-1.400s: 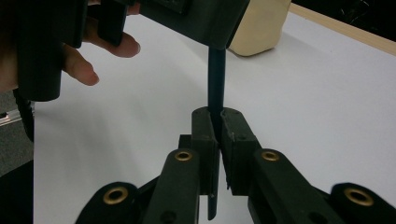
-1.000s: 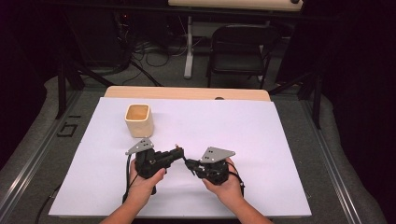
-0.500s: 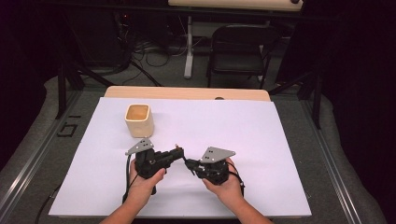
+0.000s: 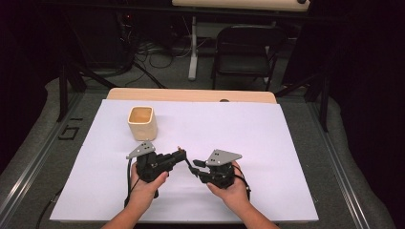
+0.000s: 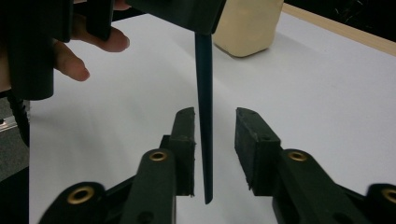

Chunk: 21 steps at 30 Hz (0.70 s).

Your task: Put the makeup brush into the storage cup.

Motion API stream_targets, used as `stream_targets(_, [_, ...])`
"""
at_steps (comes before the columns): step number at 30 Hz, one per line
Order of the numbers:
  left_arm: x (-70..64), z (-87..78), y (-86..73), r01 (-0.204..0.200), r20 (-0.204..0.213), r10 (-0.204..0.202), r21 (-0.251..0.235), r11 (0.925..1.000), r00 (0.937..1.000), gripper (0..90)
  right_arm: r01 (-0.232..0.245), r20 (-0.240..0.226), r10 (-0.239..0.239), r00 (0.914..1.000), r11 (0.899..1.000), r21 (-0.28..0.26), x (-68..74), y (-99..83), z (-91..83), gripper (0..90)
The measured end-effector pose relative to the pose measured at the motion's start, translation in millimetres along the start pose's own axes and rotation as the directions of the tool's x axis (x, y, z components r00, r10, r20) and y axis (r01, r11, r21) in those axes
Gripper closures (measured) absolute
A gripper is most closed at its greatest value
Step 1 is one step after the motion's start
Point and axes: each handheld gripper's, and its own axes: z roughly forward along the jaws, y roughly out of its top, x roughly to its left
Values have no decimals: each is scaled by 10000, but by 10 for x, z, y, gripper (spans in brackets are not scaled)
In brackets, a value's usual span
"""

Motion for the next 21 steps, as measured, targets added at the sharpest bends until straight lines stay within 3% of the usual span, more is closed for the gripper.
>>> stream_targets(11, [-11, -86, 51, -758, -788, 755, -1, 9971, 9940, 837, -34, 353, 30, 9994, 9999, 128, -43, -21, -25, 542])
stream_targets(21, [-13, -135, 62, -1168, -1304, 1184, 200, 9930, 9844, 837, -200, 440, 183, 9989, 9990, 387, -84, -49, -33, 529])
